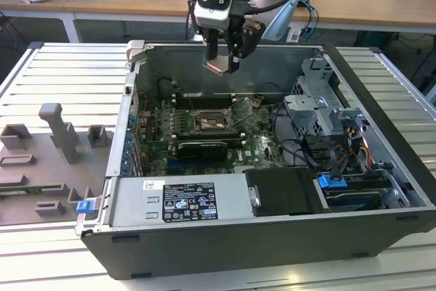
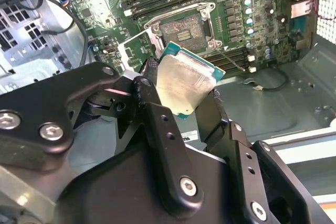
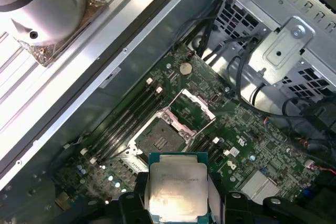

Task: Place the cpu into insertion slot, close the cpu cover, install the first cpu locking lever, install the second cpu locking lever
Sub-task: 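Place the cpu into insertion slot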

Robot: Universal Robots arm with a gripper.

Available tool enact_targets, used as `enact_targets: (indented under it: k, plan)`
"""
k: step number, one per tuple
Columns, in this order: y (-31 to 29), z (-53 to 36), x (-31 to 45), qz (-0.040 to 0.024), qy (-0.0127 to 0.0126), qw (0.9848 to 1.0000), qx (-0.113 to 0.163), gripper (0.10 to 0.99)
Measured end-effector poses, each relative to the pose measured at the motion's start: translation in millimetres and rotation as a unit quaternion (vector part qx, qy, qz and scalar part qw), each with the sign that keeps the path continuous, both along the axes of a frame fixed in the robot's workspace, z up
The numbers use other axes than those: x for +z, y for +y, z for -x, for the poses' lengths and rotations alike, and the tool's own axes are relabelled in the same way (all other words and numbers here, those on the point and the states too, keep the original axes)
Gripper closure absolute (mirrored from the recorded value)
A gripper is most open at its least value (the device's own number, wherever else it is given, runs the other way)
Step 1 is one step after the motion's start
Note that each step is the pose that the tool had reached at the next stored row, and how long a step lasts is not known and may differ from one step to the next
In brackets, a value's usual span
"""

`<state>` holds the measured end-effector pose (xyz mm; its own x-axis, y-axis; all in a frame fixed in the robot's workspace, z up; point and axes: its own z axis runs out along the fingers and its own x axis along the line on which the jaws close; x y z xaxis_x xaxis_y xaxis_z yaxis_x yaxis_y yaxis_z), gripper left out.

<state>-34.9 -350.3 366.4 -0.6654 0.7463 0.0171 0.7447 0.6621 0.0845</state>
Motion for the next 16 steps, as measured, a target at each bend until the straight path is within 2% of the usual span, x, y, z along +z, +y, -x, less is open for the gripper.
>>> enact_targets:
  k: [4, 9, 12, 14, 16]
  plan:
    - [0.0, 0.0, -0.3, 0.0, 0.0, 0.9996, -0.028, 0.553]
    - [0.0, 0.0, -0.6, 0.0002, 0.0, 0.9983, -0.059, 0.553]
    - [0.0, 0.0, -0.9, 0.0004, 0.0, 0.9966, -0.082, 0.553]
    - [0.0, 0.0, -1.3, 0.0004, 0.0, 0.9949, -0.101, 0.553]
    - [0.0, 0.0, -1.8, 0.0004, 0.0, 0.992, -0.126, 0.553]
